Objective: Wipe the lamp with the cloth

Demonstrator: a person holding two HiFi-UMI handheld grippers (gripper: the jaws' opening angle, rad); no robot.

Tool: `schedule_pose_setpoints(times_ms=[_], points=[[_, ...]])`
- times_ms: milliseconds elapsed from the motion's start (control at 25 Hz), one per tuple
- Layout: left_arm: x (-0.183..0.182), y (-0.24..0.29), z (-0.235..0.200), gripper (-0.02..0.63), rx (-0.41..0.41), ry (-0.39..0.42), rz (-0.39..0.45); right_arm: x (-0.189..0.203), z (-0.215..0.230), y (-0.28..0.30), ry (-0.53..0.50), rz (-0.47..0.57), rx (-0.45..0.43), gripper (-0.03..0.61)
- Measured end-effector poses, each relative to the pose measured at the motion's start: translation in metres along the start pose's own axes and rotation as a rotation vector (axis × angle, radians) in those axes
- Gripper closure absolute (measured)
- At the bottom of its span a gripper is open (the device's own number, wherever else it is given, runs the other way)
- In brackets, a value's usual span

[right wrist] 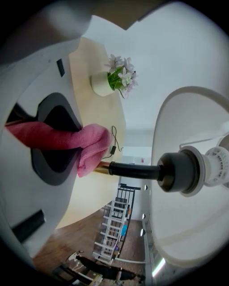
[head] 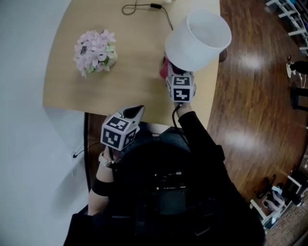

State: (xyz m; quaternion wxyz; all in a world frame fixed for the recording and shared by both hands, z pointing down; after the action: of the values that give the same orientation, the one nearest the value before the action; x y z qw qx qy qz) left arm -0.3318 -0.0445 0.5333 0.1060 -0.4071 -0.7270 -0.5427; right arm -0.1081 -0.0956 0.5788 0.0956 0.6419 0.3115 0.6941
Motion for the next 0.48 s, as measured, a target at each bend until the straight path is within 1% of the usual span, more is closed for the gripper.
schedule_pose_setpoints(times_ms=[120,280,480], points=[[-0.004,-0.004,-0.017,0.621,0.033,0.034,-0.018,0.006,-0.002,0.008,0.036,-0.035,0.047,0.485],[-0.013,-0.008,-0.03,0.621,0.068,0.082,-0.03,0.013,-0.002,0.014,0.076,-0.082,0.097,0.485],[-0.013,-0.014,-0.037,0.621,0.102,0.099,-0.046,0.017,-0.002,0.019,0.116,-0.126,0.139,0.485]])
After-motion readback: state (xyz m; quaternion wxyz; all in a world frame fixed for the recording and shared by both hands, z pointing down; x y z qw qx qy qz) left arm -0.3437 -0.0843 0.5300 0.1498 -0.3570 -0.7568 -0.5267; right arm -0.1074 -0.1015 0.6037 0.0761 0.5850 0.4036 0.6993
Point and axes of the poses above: the fingertips, and each gripper's own axes: y forward along the fingers, z to its right, x out of its underside, the point moved 4 cm from there along -y, backward along the fingers, and after that the axes turned 1 degree about -y, right-handed, at the moved point
